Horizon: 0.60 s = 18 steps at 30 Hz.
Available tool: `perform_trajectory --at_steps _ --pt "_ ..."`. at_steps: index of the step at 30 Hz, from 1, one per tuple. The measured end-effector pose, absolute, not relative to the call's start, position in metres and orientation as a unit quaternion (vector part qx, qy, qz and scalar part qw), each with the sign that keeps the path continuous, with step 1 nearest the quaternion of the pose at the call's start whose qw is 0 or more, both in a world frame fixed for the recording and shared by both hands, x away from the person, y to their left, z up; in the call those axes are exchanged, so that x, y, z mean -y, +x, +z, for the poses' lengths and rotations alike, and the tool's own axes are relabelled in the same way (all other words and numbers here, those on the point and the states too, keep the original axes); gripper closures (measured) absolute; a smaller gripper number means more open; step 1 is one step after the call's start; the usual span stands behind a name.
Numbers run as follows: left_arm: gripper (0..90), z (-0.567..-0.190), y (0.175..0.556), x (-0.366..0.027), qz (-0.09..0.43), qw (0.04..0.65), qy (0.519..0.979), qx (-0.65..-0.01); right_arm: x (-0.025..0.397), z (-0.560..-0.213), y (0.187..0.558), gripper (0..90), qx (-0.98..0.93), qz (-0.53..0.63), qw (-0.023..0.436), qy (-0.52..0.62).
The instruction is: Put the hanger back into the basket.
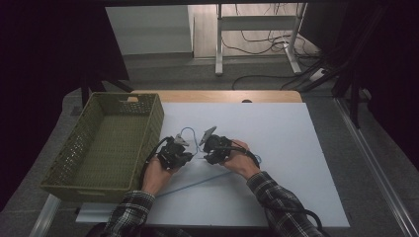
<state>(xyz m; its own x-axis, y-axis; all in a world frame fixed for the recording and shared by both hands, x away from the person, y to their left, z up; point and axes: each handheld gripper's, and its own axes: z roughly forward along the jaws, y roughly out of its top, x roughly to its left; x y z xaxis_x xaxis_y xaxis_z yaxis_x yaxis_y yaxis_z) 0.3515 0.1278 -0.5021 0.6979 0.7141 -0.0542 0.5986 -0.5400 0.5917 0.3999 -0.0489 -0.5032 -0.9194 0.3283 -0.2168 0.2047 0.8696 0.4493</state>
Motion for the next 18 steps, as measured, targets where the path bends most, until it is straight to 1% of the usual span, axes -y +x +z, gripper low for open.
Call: perform_trajectory --at_steps 1,2,3,4,5,6,7,8,11,13,15,18 --pt "86.6 -0.502 0.351 -0.128 0.097 0.298 0.872 -0.375 0.046 -0.505 0.4 62.6 -0.958 0.209 0.147 0.133" --pt "86.6 -0.502 0.351 -0.128 0.097 0.3 0.872 -0.374 0.046 -0.505 0.4 62.6 -0.958 0.209 0.147 0.133" --pt "86.5 -0.501 0.35 -0.127 0.095 0.3 0.873 -0.373 0.044 -0.507 0.4 78.4 -0.958 0.209 0.154 0.124" --pt "86.5 -0.501 0.35 -0.127 0.096 0.3 0.872 -0.374 0.044 -0.507 0.4 78.4 -0.958 0.209 0.154 0.124" --pt "84.4 -0.501 0.349 -0.128 0.098 0.301 0.871 -0.375 0.046 -0.506 0.4 81.9 -0.961 0.207 0.149 0.111" --pt "84.4 -0.5 0.349 -0.129 0.099 0.306 0.869 -0.376 0.046 -0.506 0.4 81.9 -0.961 0.207 0.149 0.111" --pt "79.7 -0.499 0.348 -0.13 0.092 0.319 0.865 -0.377 0.046 -0.506 0.399 83.1 -0.962 0.201 0.154 0.102" --pt "68.4 -0.497 0.348 -0.131 0.089 0.323 0.863 -0.377 0.047 -0.507 0.396 84.4 -0.963 0.19 0.166 0.09" --pt "53.7 -0.488 0.345 -0.136 0.084 0.348 0.855 -0.376 0.055 -0.503 0.39 85.7 -0.964 0.195 0.161 0.08" --pt "52.0 -0.486 0.345 -0.137 0.081 0.354 0.852 -0.376 0.058 -0.501 0.388 85.7 -0.963 0.2 0.162 0.078" --pt "49.2 -0.482 0.344 -0.139 0.078 0.359 0.853 -0.371 0.064 -0.491 0.383 86.0 -0.96 0.214 0.163 0.073" --pt "48.0 -0.474 0.341 -0.141 0.073 0.376 0.852 -0.358 0.067 -0.484 0.378 86.0 -0.959 0.218 0.163 0.074"
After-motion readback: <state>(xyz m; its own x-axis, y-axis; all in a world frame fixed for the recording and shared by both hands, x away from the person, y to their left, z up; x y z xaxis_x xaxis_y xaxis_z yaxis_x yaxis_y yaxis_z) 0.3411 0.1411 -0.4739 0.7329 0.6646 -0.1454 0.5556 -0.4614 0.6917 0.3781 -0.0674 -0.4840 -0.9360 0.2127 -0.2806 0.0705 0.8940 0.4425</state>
